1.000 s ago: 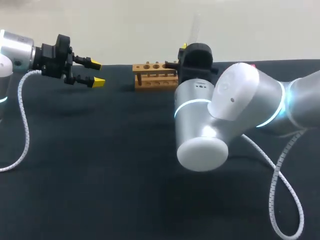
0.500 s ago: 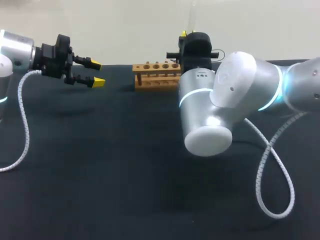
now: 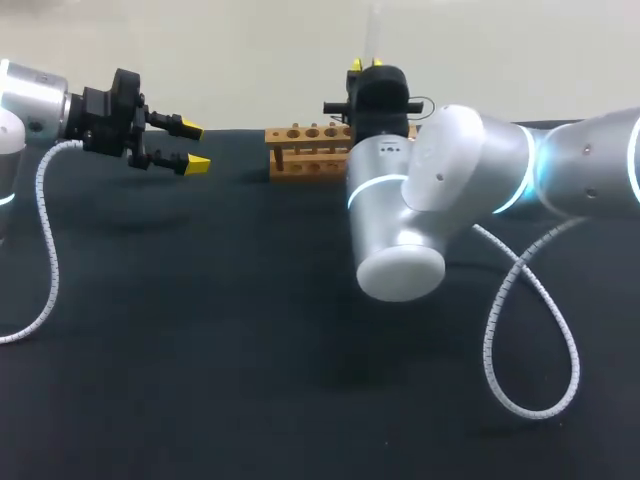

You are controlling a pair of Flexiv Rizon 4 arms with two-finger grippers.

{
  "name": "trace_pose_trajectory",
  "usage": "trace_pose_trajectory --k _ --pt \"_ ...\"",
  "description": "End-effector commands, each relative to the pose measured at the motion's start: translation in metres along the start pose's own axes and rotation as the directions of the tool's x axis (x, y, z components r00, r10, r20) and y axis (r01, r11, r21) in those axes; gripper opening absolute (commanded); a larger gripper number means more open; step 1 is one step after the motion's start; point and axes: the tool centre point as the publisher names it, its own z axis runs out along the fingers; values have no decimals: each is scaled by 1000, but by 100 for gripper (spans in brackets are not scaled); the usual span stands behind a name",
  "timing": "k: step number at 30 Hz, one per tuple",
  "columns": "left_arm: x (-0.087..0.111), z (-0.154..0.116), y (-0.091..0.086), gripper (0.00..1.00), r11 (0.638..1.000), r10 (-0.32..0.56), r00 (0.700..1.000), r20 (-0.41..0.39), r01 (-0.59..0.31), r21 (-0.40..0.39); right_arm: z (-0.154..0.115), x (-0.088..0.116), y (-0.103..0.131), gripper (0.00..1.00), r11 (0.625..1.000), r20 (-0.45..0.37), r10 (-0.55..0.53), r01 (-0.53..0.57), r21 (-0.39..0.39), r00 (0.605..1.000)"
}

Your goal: Grasp the test tube, adjust it, and insert it.

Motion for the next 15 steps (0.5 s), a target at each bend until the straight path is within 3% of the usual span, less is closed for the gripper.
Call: trace_pose_trajectory --k 1,15 --pt "1 0 -2 100 1000 3 1000 4 -3 -6 1 2 -3 0 1000 7 2 -2 -24 1000" --pt "1 0 -2 100 1000 3 1000 4 -3 -6 -7 3 -12 0 1000 -17 -15 15 -15 1000"
